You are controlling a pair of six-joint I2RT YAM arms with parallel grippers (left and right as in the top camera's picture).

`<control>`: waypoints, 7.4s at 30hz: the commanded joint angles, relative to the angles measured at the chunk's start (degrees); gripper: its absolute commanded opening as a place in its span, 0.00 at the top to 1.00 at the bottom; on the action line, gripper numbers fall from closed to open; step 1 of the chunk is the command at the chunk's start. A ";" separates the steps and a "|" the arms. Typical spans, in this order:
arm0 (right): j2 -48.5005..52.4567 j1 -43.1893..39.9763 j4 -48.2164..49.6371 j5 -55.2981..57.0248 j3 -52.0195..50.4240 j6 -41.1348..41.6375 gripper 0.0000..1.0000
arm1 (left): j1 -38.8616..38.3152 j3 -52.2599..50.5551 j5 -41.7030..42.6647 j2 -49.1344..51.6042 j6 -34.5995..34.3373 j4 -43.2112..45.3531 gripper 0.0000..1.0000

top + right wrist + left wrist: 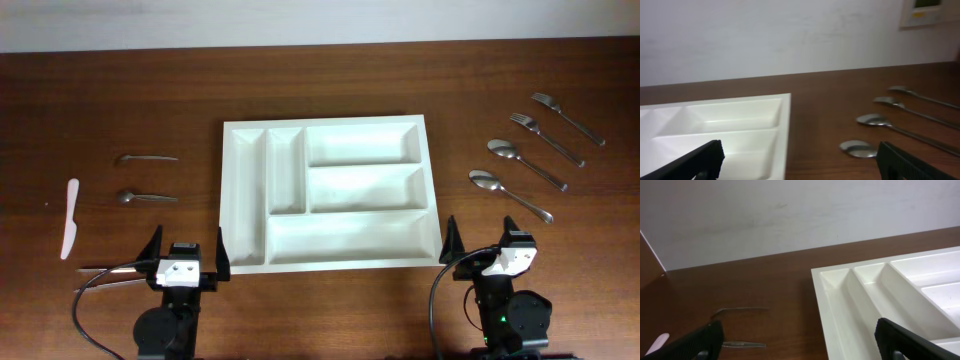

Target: Pack container

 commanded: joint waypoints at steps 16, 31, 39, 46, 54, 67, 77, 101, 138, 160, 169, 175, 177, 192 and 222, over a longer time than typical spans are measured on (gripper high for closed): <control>14.38 0.52 -9.03 -4.68 14.60 0.17 0.01 | 0.31 -0.13 0.61 -0.07 0.68 -0.28 0.01; 35.30 0.52 -27.17 -3.30 37.29 0.24 0.01 | 0.31 -0.13 0.61 -0.07 0.68 -0.28 0.01; 35.36 0.52 -49.22 2.60 50.31 0.66 0.01 | 0.31 -0.13 0.61 -0.07 0.68 -0.28 0.01; 35.36 0.52 -64.67 -1.07 62.55 0.63 0.01 | 0.31 -0.13 0.61 -0.07 0.68 -0.28 0.01; 35.43 0.55 -67.32 -10.75 65.40 0.61 0.01 | 0.31 -0.13 0.61 -0.07 0.68 -0.28 0.01; 36.11 0.52 -68.08 -10.19 65.90 0.66 0.01 | 0.31 -0.13 0.61 -0.07 0.68 -0.28 0.01; 41.99 0.52 -71.84 -10.16 69.40 0.37 0.01 | 0.31 -0.13 0.61 -0.07 0.68 -0.28 0.01; 46.40 0.52 -64.17 -10.14 77.68 0.61 0.01 | 0.31 -0.13 0.61 -0.07 0.68 -0.28 0.01; 77.02 0.61 -91.97 8.26 105.46 -18.12 0.01 | 0.31 -0.13 0.61 -0.07 0.68 -0.31 0.01; 97.61 -14.53 -86.53 0.57 105.46 -37.03 0.01 | 0.31 -0.13 -0.74 -0.07 0.72 -0.20 0.01; 103.03 -18.82 -80.46 -2.32 104.56 -39.91 0.01 | 0.31 -0.13 -0.76 -0.07 0.72 -0.22 0.01; 105.09 -18.82 -79.01 -5.86 100.74 -49.86 0.01 | 0.31 -0.13 -0.74 -0.07 0.70 -0.22 0.01; 105.09 -18.95 -77.55 -5.81 99.06 -54.12 0.01 | 0.31 -0.13 -0.74 -0.07 0.70 -0.22 0.01; 105.09 -20.00 -65.09 -6.08 85.07 -56.81 0.01 | 0.31 -0.13 -0.74 -0.07 0.70 -0.22 0.01; 109.04 -20.06 -52.98 -6.03 79.80 -64.15 0.01 | 0.31 -0.13 -0.74 -0.07 0.70 -0.22 0.01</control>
